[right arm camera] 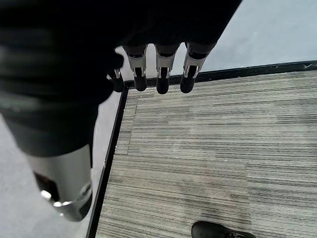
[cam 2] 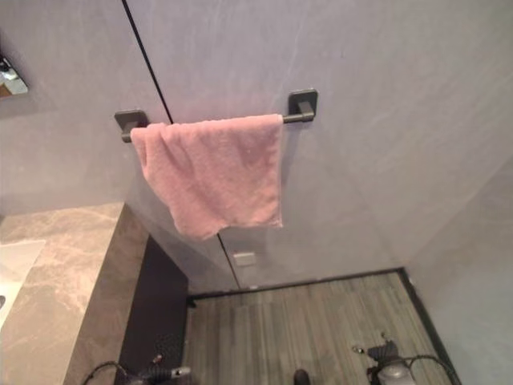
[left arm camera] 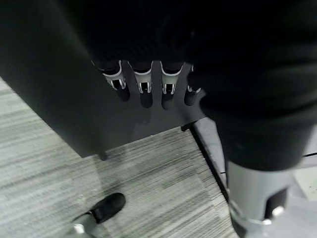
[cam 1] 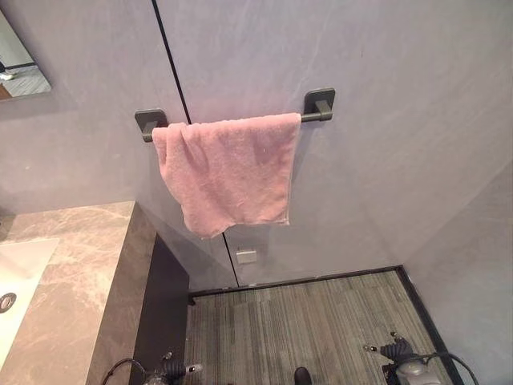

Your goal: Put brush and paste in cup on sink, flatten towel.

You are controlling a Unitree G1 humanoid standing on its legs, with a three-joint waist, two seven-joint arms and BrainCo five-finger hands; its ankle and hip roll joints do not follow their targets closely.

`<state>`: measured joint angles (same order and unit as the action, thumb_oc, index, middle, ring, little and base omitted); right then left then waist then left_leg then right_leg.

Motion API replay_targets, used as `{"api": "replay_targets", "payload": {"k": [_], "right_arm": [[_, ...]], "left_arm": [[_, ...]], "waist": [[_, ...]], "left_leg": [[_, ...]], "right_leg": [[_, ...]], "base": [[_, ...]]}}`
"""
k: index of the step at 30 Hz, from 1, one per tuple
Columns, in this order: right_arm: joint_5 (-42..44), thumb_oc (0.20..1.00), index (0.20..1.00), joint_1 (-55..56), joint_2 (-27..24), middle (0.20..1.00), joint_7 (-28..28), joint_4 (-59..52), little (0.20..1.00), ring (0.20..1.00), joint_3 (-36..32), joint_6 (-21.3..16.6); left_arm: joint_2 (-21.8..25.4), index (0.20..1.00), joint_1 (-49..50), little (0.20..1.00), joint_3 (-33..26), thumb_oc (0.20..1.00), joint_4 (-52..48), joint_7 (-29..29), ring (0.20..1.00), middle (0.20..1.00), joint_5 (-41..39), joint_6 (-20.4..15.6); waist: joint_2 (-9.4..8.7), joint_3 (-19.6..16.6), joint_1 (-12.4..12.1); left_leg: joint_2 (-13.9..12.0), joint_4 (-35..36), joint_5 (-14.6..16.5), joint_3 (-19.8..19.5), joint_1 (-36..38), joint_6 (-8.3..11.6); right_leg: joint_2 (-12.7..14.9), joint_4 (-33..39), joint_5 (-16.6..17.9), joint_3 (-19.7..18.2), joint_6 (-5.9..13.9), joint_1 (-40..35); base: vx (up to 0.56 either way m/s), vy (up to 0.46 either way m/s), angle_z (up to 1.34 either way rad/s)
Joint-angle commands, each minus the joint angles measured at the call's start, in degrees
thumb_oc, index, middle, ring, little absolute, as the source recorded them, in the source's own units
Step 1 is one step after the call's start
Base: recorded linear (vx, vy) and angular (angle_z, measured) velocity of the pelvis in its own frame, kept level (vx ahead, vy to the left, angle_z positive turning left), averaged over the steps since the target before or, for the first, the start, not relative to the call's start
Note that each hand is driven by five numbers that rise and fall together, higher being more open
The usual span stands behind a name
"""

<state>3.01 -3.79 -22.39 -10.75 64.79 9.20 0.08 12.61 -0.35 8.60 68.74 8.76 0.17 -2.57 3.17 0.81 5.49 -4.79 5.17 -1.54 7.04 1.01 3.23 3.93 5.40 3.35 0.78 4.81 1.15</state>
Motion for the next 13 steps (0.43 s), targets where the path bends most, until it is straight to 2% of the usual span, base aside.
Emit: {"api": "replay_targets", "payload": {"k": [1,13], "right_arm": [[4.4,1.0,1.0,-0.5,-0.4,1.0,0.9,-1.0,1.0,1.0,-2.0,-3.2],[8.0,1.0,1.0,-0.6,0.1,1.0,0.1,-1.9,1.0,1.0,-4.0,-5.8]], "left_arm": [[1.8,1.0,-1.3,1.0,-3.1,1.0,0.5,1.7,1.0,1.0,-3.2,-2.5],[2.0,1.0,-1.0,1.0,-3.3,1.0,-2.4,2.9,1.0,1.0,-5.7,-4.2]], "waist": [[-1.96,0.1,0.0],[-2.34,-0.2,-0.5]], "left_leg": [[-8.7,-0.2,-2.5,-0.2,-0.6,6.18],[-8.6,-0.2,-2.6,-0.5,-0.9,6.3]], "right_leg": [[6.6,-0.4,-0.3,0.6,5.44,0.8],[6.7,-0.4,-0.4,1.1,5.51,0.7]], "base": [[0.0,0.0,0.0],[0.0,0.0,0.0]]}}
